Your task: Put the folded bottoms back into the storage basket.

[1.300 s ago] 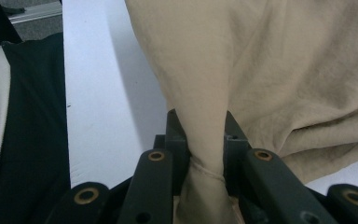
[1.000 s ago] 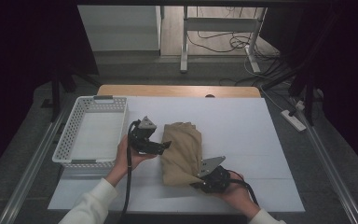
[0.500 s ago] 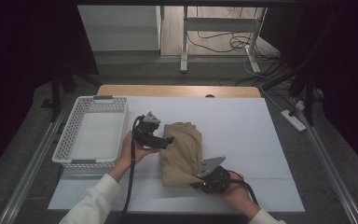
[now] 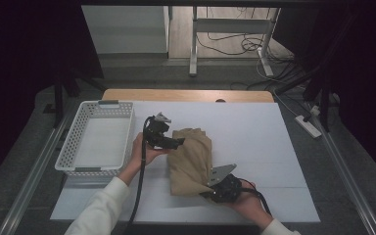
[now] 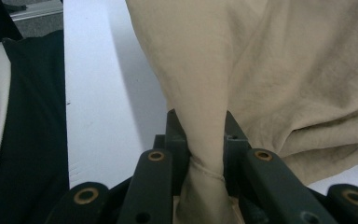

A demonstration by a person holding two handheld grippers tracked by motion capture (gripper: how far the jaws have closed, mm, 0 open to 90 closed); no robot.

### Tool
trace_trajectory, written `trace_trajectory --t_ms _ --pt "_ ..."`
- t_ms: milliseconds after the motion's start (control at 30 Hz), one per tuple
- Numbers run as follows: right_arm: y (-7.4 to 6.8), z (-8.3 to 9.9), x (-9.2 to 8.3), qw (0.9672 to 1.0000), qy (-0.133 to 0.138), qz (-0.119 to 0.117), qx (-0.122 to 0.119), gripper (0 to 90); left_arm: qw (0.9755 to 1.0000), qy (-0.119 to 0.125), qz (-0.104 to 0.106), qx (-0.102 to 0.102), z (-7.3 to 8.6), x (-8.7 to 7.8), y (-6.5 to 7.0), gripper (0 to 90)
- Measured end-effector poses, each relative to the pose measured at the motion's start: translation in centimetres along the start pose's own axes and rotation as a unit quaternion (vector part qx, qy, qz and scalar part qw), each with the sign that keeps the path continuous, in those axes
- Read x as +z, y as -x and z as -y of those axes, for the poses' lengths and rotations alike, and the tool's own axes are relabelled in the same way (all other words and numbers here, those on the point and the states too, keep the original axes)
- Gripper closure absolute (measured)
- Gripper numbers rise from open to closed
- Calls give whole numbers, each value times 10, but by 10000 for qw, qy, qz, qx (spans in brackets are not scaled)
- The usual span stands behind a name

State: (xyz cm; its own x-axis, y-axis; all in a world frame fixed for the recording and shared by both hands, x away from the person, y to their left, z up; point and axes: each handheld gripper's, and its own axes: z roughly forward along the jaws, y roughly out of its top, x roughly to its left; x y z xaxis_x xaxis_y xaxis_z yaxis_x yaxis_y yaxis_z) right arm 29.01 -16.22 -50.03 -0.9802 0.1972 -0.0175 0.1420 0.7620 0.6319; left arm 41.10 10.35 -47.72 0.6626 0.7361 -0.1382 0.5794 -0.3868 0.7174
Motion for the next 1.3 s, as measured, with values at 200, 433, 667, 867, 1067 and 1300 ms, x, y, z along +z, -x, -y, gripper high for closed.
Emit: trace_trajectory --t_ms 200,433,667,867,1067,1300 --pt "0 0 1 10000 -19 18 -10 777 9999 -111 -119 45 -1 6 -2 135" --pt "-1 0 1 10000 -27 8 -18 777 9998 -185 -49 -16 0 13 -7 136" --pt "-1 0 1 10000 -27 25 -22 777 9994 -326 56 -68 1 24 -13 135" --pt "-2 0 3 10000 -16 14 -14 777 9988 -482 69 -89 2 35 -14 122" --pt "-1 1 2 10000 -23 15 -12 777 9975 -702 115 -43 5 40 -17 94" --pt "-1 1 3 10000 -27 4 -19 777 9966 -800 201 5 7 47 -15 79"
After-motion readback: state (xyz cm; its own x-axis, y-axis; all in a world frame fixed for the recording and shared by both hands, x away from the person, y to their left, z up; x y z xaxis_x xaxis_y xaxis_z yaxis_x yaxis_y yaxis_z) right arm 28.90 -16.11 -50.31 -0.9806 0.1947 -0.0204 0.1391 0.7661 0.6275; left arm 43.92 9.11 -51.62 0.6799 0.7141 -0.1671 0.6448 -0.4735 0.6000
